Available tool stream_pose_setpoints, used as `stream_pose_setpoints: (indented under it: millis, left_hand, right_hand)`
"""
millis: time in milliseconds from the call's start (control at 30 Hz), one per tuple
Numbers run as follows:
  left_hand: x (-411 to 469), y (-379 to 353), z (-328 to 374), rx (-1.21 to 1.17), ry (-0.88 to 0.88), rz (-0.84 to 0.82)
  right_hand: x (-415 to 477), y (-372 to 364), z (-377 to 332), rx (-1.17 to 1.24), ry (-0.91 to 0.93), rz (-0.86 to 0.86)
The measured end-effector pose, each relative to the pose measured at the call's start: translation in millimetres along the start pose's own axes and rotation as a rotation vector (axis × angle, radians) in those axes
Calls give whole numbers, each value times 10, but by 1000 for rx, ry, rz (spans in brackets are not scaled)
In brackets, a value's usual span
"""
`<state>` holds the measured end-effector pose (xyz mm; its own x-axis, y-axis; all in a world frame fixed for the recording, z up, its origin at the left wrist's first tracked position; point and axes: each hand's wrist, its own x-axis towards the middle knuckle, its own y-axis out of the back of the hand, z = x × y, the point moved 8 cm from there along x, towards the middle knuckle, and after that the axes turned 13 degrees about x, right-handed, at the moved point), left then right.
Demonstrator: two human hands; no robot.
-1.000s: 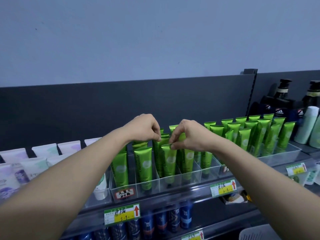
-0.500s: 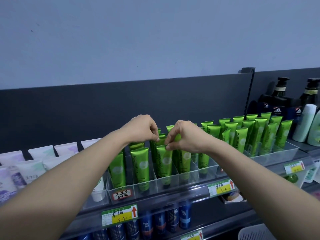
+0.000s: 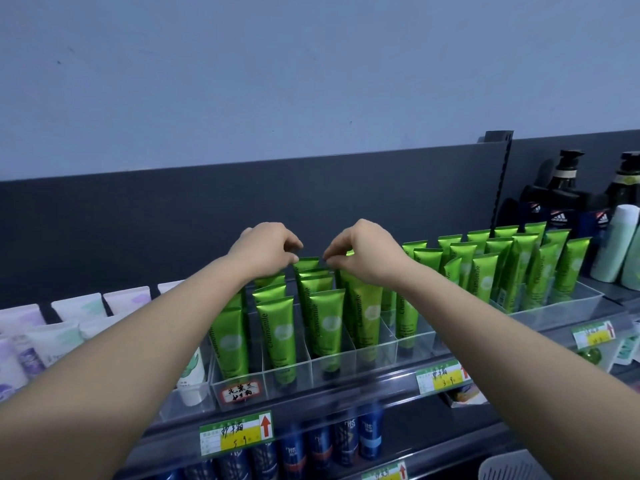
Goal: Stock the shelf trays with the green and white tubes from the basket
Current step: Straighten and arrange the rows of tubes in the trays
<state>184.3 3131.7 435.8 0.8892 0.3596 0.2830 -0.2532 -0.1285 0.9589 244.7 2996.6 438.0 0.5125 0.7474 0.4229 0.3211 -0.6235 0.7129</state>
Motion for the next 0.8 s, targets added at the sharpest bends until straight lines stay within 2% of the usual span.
stream_pose_setpoints:
  millis: [133,300,600,800]
  left_hand:
    - [70,-63,-5,102,6,-6]
    - [116,-67,6,95,25,41]
    - [124,-84,-24,49,40,35]
    - [75,-14,-39,89,58,9]
  right_hand:
    - [119,-110,106,-99,-56,-41]
    - [178,-158,63,-122,-10,-73]
    - [181,-186,72,-72,-15,-82]
    - [51,36,55,49,-51,-55]
